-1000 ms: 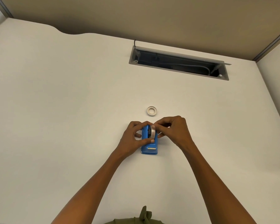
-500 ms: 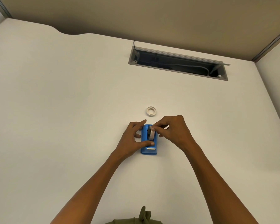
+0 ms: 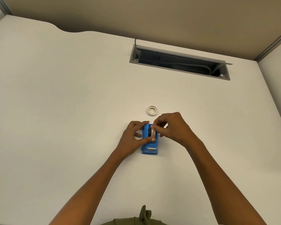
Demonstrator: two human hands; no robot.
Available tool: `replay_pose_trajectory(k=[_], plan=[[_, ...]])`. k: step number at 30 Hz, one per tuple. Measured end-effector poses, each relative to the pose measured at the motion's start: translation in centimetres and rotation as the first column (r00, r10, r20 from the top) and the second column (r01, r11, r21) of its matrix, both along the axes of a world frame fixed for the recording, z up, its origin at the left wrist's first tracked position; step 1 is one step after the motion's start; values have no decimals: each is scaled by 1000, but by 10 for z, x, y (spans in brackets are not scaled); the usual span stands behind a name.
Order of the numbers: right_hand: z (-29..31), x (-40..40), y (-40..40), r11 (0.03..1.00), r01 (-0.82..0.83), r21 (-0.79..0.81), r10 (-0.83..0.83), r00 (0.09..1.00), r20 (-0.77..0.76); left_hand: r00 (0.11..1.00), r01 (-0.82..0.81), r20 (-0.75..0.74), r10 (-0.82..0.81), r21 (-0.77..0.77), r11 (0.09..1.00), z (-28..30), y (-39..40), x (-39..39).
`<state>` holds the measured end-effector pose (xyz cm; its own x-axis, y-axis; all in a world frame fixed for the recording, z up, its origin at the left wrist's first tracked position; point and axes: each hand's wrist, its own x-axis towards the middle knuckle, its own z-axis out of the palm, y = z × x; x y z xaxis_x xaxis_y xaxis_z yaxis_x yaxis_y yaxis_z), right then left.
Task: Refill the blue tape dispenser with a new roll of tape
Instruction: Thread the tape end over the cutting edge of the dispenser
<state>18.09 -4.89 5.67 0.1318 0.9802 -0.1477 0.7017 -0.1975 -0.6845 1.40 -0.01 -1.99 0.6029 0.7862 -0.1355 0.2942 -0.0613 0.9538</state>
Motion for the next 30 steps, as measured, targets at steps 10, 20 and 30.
replay_pose_trajectory(k=[10, 20, 30], plan=[[-3, -1, 2, 998, 51, -43, -54, 997, -55, 1000, 8, -9, -8, -17, 1000, -1, 2, 4], [-1, 4, 2, 975, 168, -145, -209, 917, -339, 999, 33, 8, -33, -6, 999, -3, 5, 4], [3, 5, 6, 991, 26, -135, -47, 987, -156, 998, 48, 28, -48, -1, 999, -5, 7, 3]])
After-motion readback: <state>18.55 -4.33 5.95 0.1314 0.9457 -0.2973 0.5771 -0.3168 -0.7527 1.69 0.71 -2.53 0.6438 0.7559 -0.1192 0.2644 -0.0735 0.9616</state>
